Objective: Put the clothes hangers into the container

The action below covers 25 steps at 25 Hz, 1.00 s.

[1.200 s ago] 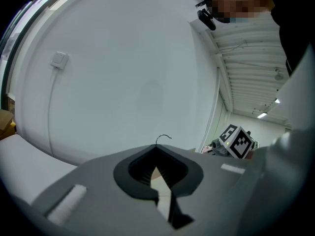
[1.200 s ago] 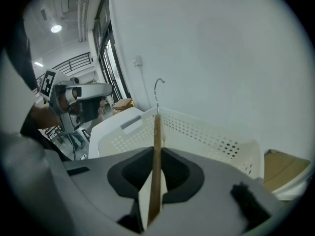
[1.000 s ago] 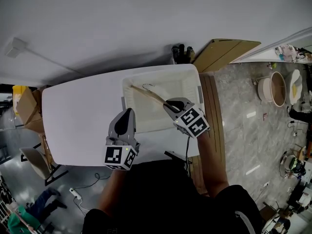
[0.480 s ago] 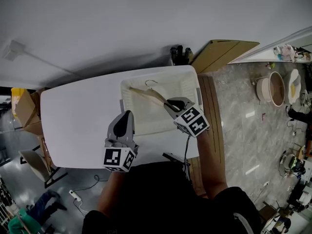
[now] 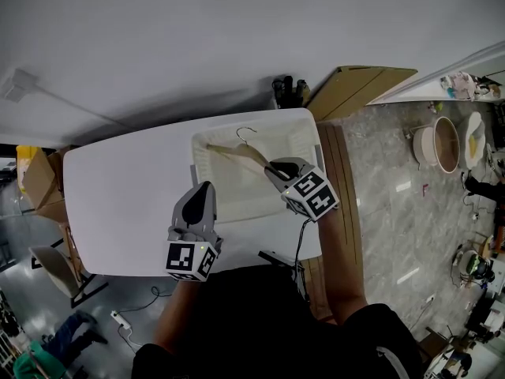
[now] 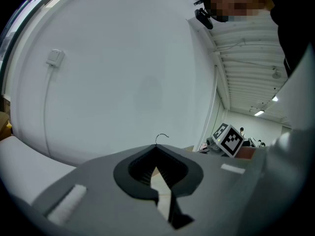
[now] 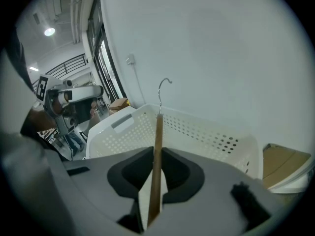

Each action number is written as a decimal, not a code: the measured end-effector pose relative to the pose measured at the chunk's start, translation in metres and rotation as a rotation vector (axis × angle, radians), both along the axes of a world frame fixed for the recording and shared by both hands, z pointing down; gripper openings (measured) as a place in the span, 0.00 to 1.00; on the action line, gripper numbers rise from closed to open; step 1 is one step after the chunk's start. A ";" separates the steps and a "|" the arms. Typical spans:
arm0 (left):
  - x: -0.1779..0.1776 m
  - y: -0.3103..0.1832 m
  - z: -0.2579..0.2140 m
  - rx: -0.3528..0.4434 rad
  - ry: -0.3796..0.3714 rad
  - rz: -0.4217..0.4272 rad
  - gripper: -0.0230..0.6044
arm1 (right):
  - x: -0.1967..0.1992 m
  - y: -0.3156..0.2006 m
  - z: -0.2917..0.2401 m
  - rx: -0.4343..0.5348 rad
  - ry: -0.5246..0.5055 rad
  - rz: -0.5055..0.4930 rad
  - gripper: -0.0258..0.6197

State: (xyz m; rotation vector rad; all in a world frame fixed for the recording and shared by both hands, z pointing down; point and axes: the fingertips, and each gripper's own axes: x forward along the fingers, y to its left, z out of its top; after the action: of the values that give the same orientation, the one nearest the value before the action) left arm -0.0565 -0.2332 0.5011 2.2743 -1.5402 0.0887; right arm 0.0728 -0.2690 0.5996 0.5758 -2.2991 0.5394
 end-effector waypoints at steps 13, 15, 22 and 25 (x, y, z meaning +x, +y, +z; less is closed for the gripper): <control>0.008 0.000 0.003 -0.010 -0.002 0.006 0.04 | 0.017 -0.019 0.011 -0.035 -0.006 0.047 0.14; 0.008 0.000 0.002 -0.011 -0.004 0.006 0.04 | 0.019 -0.022 0.012 -0.042 0.000 0.056 0.15; 0.008 0.000 0.002 -0.013 -0.002 0.006 0.04 | 0.023 -0.027 0.016 -0.061 0.011 0.081 0.16; 0.009 -0.001 0.002 -0.013 -0.003 0.007 0.04 | 0.027 -0.030 0.018 -0.068 0.023 0.103 0.17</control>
State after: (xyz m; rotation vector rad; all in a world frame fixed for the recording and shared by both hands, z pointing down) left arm -0.0473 -0.2338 0.5032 2.2706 -1.5295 0.1034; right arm 0.0995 -0.2991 0.6181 0.6664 -2.2290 0.6546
